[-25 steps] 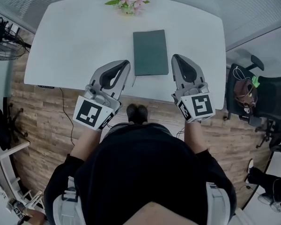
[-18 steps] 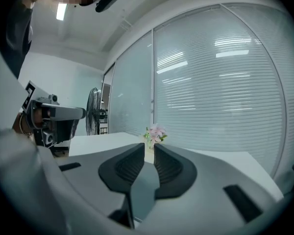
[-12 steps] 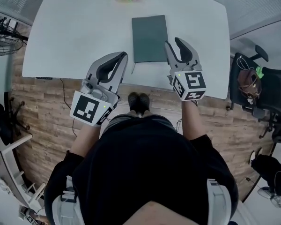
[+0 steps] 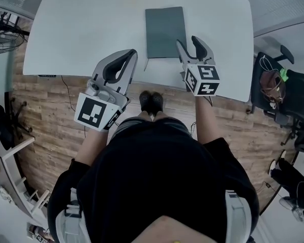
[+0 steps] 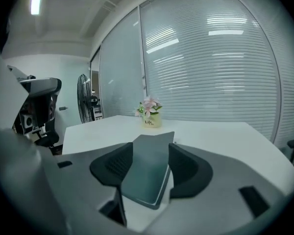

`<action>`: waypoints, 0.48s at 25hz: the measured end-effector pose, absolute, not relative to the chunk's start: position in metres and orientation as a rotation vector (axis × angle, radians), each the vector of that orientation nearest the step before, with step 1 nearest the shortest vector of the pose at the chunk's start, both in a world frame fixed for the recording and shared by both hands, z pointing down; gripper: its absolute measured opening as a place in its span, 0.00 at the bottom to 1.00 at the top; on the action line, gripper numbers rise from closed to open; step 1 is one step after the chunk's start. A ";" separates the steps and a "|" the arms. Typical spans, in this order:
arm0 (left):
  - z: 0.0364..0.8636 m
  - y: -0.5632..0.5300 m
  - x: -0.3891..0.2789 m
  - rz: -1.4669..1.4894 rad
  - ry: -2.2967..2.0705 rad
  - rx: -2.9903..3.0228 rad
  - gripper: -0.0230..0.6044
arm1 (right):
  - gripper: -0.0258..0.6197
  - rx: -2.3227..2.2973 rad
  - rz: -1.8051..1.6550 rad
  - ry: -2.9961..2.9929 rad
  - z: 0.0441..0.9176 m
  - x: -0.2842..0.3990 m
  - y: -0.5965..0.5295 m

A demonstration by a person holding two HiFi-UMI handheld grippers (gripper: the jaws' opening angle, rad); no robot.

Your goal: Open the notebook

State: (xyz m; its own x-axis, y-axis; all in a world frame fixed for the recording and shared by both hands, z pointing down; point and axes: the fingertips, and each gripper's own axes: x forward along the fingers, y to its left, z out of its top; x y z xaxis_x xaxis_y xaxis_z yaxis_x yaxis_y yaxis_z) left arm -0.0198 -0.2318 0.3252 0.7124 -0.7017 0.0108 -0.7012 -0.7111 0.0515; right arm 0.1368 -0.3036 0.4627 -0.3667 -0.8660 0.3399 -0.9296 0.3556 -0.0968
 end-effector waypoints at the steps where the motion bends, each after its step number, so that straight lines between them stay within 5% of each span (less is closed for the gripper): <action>1: 0.325 -0.232 -0.021 -0.016 -1.177 2.858 0.05 | 0.38 1.609 0.413 -2.380 0.468 0.136 -0.304; 12: 0.332 -0.230 -0.034 0.017 -1.209 2.837 0.05 | 0.42 1.581 0.497 -2.296 0.502 0.131 -0.308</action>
State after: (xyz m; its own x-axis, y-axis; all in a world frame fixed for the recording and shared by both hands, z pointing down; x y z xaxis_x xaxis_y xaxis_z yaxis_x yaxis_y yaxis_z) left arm -0.0335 -0.2295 0.3321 0.6929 -0.7203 0.0330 -0.7209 -0.6913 0.0493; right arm 0.1313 -0.3082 0.5023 -0.3438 -0.8302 0.4388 -0.9374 0.3312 -0.1077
